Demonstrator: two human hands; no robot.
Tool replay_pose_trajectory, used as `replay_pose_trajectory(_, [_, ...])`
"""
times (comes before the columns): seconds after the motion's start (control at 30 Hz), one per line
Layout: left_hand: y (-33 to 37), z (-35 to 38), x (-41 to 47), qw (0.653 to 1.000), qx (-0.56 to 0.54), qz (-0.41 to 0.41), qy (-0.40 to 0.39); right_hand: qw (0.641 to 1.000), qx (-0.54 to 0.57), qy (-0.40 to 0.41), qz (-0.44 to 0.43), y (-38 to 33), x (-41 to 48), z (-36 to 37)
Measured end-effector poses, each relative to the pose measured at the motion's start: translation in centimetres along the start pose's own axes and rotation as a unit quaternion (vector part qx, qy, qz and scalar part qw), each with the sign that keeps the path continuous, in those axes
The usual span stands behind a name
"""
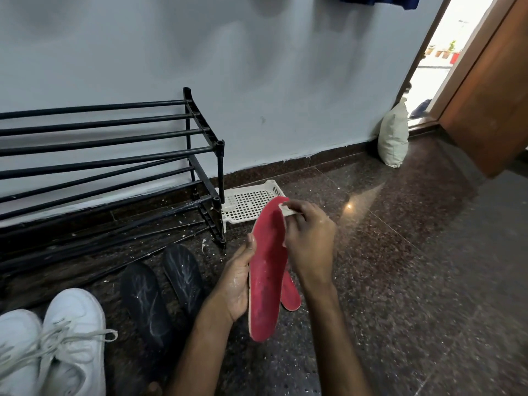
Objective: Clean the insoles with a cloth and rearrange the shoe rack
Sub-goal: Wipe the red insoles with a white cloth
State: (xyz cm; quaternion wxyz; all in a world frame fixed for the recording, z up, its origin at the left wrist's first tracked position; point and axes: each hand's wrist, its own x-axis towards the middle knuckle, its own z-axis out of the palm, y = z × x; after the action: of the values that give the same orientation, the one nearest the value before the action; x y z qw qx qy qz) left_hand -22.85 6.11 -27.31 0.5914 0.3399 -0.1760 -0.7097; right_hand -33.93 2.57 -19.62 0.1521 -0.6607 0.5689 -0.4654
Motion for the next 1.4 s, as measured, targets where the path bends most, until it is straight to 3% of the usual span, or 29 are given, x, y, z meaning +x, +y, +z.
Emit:
replay_pose_trajectory(0.07, [-0.3, 0.5, 0.0, 1.0, -0.014, -0.005, -0.012, 0.998, 0.033, -0.038, 0.036, -1.0, -0.6, 1.6])
replay_pose_trajectory(0.1, [-0.5, 0.6, 0.1, 1.0, -0.023, -0.008, -0.015, 0.986, 0.117, -0.078, 0.092, -1.2, -0.8, 2.1])
replay_pose_trajectory(0.13, [-0.6, 0.5, 0.2, 0.999, -0.027, -0.008, -0.015, 0.949, 0.24, -0.122, 0.164, -1.5, -1.0, 2.2])
replay_pose_trajectory(0.2, [-0.8, 0.0, 0.2, 0.999, -0.021, -0.005, -0.024, 0.807, 0.478, -0.18, 0.296, -2.1, -0.6, 1.1])
replay_pose_trajectory(0.23, [-0.8, -0.3, 0.2, 0.999, -0.015, -0.005, -0.03, 0.778, 0.514, -0.156, 0.326, -1.8, -0.1, 0.2])
replay_pose_trajectory(0.27, [-0.8, -0.5, 0.2, 1.0, -0.003, -0.004, -0.029, 0.771, 0.527, -0.121, 0.336, -1.3, 0.5, -0.7])
replay_pose_trajectory(0.33, [-0.5, -0.8, 0.2, 0.999, 0.016, -0.008, -0.029, 0.796, 0.522, -0.046, 0.303, -0.2, 1.5, -2.8])
replay_pose_trajectory(0.4, [-0.3, -1.0, 0.3, 0.999, 0.012, -0.009, -0.031, 0.856, 0.444, -0.003, 0.264, 0.5, 1.7, -4.0])
replay_pose_trajectory(0.53, [-0.7, -0.4, 0.6, 1.0, 0.0, 0.005, -0.023, 0.962, 0.194, -0.05, 0.183, 1.0, 0.8, -1.8])
replay_pose_trajectory(0.63, [-1.1, 0.0, 0.8, 0.999, -0.027, -0.003, -0.019, 0.987, 0.066, -0.08, 0.121, 0.0, -0.4, 1.3])
replay_pose_trajectory(0.7, [-1.3, -0.2, 1.0, 0.999, -0.037, -0.004, -0.012, 0.975, 0.106, -0.148, 0.126, -1.2, -0.9, 2.5])
replay_pose_trajectory(0.73, [-1.3, -0.3, 0.9, 0.999, -0.042, 0.002, -0.012, 0.948, 0.201, -0.181, 0.167, -1.8, -0.9, 2.6])
replay_pose_trajectory(0.77, [-1.4, -0.4, 1.0, 0.998, -0.053, -0.001, -0.018, 0.892, 0.332, -0.203, 0.23, -2.2, -0.7, 2.3])
replay_pose_trajectory(0.83, [-1.3, -0.3, 0.8, 0.999, -0.045, -0.015, -0.018, 0.744, 0.549, -0.189, 0.331, -2.3, 0.1, 0.8])
replay_pose_trajectory(0.87, [-1.2, -0.2, 0.7, 0.999, -0.035, -0.022, -0.014, 0.71, 0.59, -0.161, 0.349, -1.6, 0.6, -0.1])
replay_pose_trajectory(0.9, [-1.0, -0.2, 0.5, 0.999, -0.025, -0.021, -0.004, 0.703, 0.605, -0.132, 0.35, -0.8, 1.0, -1.0])
replay_pose_trajectory(0.93, [-1.0, -0.3, 0.5, 1.0, -0.01, -0.019, 0.004, 0.718, 0.599, -0.105, 0.339, 0.0, 1.3, -1.9])
replay_pose_trajectory(1.0, [-1.2, -0.6, 0.7, 1.0, 0.005, -0.02, 0.004, 0.781, 0.535, -0.058, 0.317, 1.3, 1.4, -3.0])
replay_pose_trajectory(1.1, [-1.4, -0.5, 0.8, 0.999, -0.012, -0.032, 0.011, 0.872, 0.401, -0.054, 0.276, 1.9, 1.0, -2.8])
replay_pose_trajectory(1.4, [-0.2, -0.5, 0.7, 0.997, -0.072, -0.023, 0.015, 0.937, 0.238, -0.023, 0.254, 5.3, -0.8, -1.8])
